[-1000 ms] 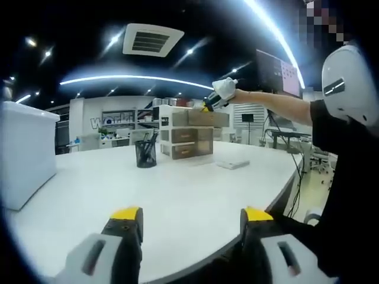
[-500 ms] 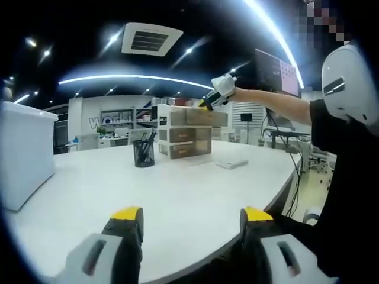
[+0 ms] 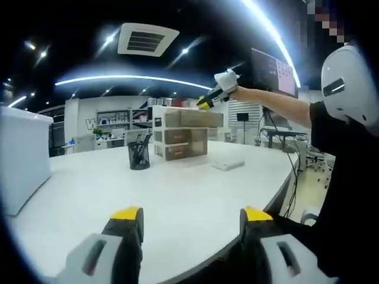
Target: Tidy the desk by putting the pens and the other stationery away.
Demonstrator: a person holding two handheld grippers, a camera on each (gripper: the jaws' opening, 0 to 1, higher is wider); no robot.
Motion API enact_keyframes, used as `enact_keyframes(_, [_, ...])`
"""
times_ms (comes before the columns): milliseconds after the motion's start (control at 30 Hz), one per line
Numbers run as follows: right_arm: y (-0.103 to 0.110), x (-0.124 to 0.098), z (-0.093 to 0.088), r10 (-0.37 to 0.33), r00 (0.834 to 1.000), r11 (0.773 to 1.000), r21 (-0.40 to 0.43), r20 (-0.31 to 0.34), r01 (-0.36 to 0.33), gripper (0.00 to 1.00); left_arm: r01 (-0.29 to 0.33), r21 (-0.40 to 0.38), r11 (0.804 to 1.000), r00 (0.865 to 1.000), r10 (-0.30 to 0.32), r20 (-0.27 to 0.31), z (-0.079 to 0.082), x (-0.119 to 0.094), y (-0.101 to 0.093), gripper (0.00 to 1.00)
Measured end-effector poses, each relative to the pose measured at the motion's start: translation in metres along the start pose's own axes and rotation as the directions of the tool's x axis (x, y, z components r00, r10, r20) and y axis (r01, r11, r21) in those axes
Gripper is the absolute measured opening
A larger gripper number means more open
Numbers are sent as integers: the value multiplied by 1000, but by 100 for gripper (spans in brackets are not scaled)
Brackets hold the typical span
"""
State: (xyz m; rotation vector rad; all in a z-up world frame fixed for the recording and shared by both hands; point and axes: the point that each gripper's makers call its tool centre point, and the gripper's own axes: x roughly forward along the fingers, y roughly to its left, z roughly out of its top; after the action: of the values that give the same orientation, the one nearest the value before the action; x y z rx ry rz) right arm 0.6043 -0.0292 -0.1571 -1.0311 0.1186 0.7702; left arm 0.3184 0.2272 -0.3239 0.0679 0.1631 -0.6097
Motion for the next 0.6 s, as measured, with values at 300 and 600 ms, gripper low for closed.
enact_keyframes(300, [-11, -34, 5, -39, 987, 970, 244, 157, -1, 32, 16, 10, 1000, 1000, -16, -4, 4, 6, -5, 66])
enact_keyframes(600, [-13, -59, -17, -46, 975, 937, 348, 216, -33, 45, 43, 2, 999, 999, -43, -8, 9, 17, -10, 66])
